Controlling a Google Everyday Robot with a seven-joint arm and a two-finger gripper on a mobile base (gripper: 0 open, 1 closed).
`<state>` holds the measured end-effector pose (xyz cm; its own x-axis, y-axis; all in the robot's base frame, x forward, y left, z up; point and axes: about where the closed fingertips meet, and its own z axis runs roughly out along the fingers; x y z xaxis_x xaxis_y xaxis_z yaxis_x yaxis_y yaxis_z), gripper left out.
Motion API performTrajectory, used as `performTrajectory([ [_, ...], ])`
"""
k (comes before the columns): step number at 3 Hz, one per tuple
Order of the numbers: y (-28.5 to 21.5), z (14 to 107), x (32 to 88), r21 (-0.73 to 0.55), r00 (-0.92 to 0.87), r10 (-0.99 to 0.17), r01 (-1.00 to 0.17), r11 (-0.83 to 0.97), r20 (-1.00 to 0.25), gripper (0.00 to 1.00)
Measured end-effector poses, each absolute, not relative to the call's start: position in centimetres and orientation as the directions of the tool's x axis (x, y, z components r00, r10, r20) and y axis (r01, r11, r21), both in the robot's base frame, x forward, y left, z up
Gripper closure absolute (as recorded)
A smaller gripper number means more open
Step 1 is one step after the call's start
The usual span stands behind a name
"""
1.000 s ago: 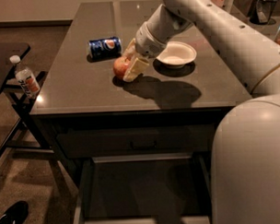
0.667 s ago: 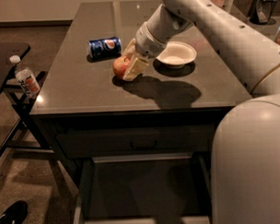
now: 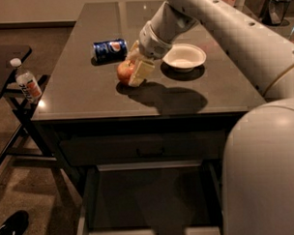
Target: Place apple into middle drawer
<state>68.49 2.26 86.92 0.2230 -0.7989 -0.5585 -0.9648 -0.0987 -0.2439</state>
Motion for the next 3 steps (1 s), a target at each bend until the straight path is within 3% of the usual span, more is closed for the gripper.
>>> performTrajectory([
  [3,-4.6,90.5,56.7,-0.434,0.297,-0.797,-0.9,-0.049,-0.526,1.0],
])
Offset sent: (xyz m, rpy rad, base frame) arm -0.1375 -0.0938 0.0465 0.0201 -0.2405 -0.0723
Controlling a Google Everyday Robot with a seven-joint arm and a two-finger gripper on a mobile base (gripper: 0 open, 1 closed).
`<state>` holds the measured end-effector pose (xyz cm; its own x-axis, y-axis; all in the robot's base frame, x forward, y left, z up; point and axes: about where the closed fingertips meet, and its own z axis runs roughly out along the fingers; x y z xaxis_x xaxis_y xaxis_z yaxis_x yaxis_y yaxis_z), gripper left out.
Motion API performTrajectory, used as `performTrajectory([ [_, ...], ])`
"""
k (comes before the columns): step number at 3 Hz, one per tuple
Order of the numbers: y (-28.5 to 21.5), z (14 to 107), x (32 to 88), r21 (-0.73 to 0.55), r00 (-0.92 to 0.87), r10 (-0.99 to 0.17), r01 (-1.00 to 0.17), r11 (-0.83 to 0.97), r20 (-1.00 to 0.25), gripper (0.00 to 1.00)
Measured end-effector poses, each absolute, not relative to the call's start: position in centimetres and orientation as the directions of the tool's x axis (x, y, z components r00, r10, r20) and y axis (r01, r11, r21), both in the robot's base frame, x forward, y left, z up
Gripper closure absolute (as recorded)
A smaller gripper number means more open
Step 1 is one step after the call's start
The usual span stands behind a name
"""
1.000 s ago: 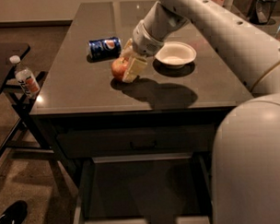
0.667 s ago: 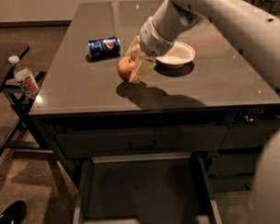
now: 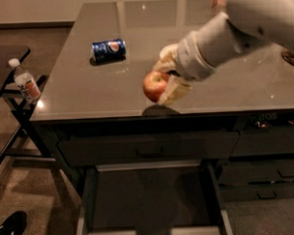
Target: Place apple into middle drawer
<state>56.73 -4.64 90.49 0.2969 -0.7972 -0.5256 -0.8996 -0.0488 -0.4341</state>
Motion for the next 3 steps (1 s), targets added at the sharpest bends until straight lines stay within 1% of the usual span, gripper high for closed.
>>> performTrajectory([
  [1,-11.2,85.5,47.3,-0.497,0.288,-0.796,-0.868,0.019,-0.532,1.0],
  [2,-11.1,85.6,47.3,-0.497,0.288,-0.796,-0.868,0.018,-0.532,1.0],
  [3,-11.7,81.5,46.8,-0.436,0.237,-0.81,-0.9,0.026,-0.537,1.0],
])
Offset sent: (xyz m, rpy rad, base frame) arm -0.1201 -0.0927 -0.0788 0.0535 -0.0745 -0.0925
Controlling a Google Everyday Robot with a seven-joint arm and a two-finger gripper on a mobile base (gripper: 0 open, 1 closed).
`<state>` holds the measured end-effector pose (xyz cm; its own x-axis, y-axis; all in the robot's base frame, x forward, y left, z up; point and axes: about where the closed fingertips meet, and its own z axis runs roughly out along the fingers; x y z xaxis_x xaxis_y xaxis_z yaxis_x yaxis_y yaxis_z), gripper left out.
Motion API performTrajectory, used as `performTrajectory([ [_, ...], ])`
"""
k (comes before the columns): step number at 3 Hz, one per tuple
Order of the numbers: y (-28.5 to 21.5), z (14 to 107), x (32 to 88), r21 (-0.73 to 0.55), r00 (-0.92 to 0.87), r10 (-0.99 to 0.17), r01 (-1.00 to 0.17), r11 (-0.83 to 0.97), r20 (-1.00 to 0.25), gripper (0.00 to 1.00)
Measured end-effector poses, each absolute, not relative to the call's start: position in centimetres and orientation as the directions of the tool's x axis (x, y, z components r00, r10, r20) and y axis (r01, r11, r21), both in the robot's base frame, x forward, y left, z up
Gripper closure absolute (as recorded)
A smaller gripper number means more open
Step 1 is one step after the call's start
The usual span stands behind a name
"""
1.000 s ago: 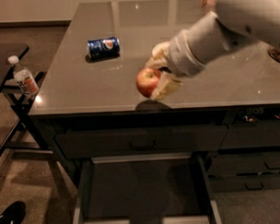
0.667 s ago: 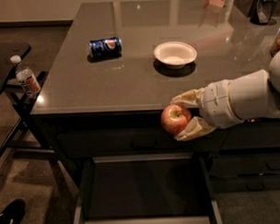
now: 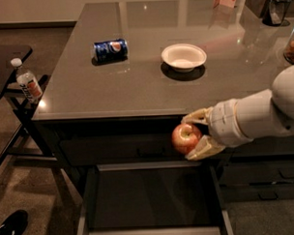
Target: Place apple into middle drawer
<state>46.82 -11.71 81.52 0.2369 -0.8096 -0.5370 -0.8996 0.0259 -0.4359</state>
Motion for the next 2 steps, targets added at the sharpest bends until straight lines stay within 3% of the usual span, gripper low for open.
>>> performTrajectory([
  [2,-14.1,70.4,45.4,-0.382,0.137,-0.811,-0.917,0.113,-0.568,1.0],
])
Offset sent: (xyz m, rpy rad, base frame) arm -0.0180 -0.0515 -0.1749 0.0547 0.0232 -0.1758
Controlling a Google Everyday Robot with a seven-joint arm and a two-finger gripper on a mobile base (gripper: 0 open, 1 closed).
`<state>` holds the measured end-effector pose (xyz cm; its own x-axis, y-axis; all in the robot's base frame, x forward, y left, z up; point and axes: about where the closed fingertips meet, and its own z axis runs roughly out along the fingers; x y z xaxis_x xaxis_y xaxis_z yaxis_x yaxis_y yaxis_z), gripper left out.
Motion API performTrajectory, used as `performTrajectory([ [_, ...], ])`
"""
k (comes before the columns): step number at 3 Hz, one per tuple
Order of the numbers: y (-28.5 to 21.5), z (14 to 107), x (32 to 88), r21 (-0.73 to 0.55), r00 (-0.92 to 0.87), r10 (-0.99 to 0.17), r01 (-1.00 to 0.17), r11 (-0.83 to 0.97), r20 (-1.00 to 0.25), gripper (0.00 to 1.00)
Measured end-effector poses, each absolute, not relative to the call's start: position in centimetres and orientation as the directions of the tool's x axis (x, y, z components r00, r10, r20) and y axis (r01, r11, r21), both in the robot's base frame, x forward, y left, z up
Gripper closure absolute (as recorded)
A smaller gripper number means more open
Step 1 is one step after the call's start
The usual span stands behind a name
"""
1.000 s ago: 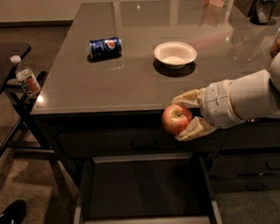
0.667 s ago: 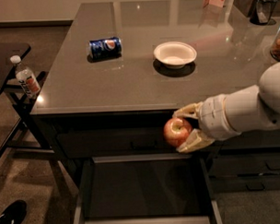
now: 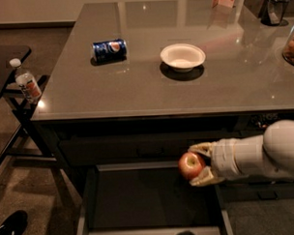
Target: Place apple into middle drawer
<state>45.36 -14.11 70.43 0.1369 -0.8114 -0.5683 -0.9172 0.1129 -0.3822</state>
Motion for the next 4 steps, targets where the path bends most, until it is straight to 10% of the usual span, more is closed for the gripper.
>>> performTrajectory([
  [4,-17.1,62.7,47.9,-0.44,-0.003,-0.793,-0.83,0.342,-0.61,1.0],
])
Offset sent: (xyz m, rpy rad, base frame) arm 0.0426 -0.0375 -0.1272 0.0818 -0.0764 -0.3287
